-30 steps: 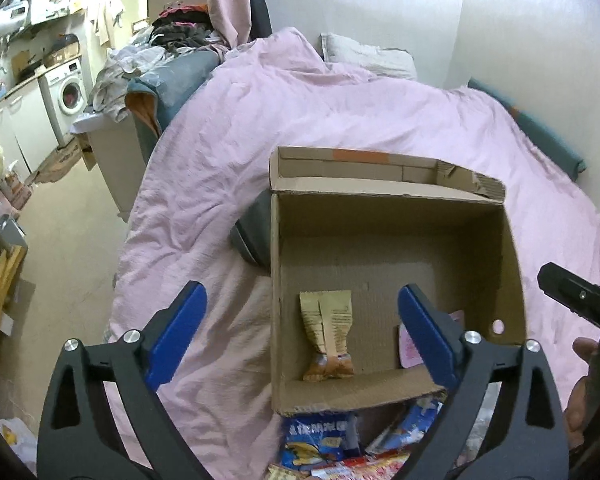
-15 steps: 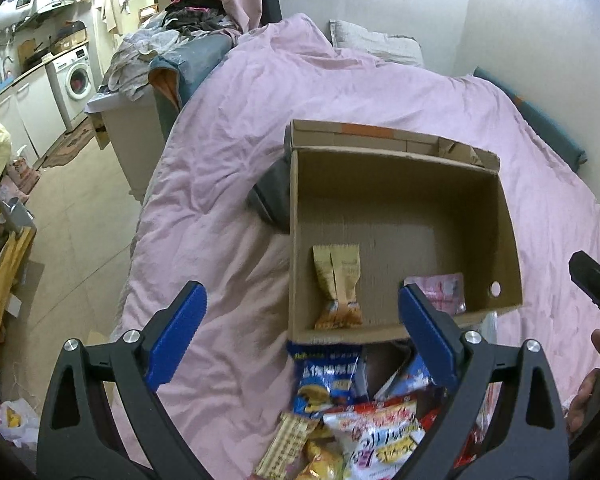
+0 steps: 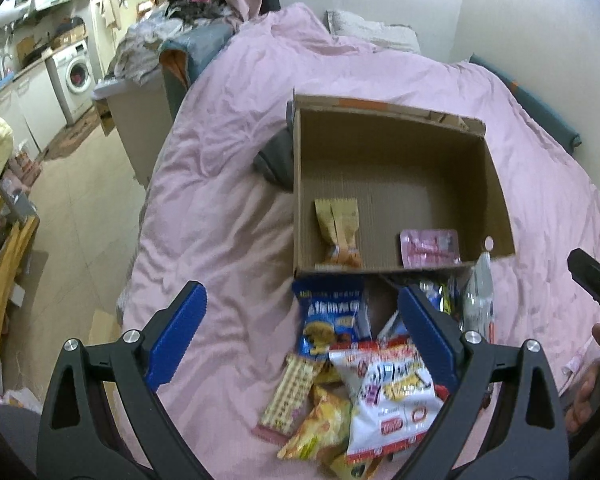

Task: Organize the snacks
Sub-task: 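Grasp the white Powers chip bag with the left gripper while the right grasps the shrimp flakes bag, then lift both bags and carry them over the cardboard box, then open both grippers to release the bags into the box and withdraw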

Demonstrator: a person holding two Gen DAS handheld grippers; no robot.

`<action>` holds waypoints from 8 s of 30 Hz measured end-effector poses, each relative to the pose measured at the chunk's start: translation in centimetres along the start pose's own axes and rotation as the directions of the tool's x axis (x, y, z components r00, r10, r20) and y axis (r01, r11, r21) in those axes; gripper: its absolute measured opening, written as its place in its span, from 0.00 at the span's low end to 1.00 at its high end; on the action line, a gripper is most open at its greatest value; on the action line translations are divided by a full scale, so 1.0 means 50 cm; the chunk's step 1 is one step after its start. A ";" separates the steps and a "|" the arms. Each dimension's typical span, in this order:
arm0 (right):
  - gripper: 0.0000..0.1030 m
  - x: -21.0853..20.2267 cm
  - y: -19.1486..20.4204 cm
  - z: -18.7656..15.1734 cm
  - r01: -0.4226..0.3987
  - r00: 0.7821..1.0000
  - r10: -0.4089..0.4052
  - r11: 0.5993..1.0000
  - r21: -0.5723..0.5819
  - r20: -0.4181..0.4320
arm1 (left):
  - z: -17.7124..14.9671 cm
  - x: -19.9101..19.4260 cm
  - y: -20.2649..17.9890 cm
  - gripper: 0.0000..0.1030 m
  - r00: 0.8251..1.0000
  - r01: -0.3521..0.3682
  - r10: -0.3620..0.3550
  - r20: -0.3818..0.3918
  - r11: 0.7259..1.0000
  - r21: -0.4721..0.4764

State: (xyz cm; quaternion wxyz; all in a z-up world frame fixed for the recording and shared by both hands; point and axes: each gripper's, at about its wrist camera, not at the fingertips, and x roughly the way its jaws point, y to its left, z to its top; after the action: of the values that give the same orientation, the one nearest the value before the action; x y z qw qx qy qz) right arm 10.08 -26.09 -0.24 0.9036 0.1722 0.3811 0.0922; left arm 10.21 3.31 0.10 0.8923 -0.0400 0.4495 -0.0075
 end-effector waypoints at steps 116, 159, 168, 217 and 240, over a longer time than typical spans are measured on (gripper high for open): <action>0.55 0.068 -0.003 -0.061 -0.271 0.915 0.290 0.957 0.104 -0.282 | -0.043 0.063 -0.017 0.45 0.991 0.018 -0.006 -0.137 0.996 0.082; 0.55 0.223 0.001 0.085 -0.053 0.977 0.049 0.999 -0.013 -0.207 | 0.156 0.170 -0.096 0.46 0.999 0.034 -0.036 0.033 0.997 0.066; 0.55 0.263 -0.010 0.070 0.017 0.960 -0.020 1.000 -0.013 -0.278 | 0.149 0.196 -0.094 0.46 1.000 0.024 -0.024 0.001 0.999 0.049; 0.99 0.193 -0.012 0.107 -0.123 0.984 0.135 0.987 0.101 -0.120 | 0.142 0.148 -0.083 0.83 0.999 0.039 -0.039 0.031 0.999 0.023; 0.99 0.106 0.000 0.039 -0.108 0.975 0.122 0.990 0.087 -0.185 | 0.040 0.057 -0.028 0.83 0.999 0.045 -0.045 -0.019 0.999 -0.015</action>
State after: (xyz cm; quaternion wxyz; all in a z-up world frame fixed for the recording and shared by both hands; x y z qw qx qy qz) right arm 15.16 -24.97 -2.45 0.8490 0.2186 0.4584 0.1459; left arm 13.54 1.88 -0.87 0.8873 -0.0563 0.4570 -0.0248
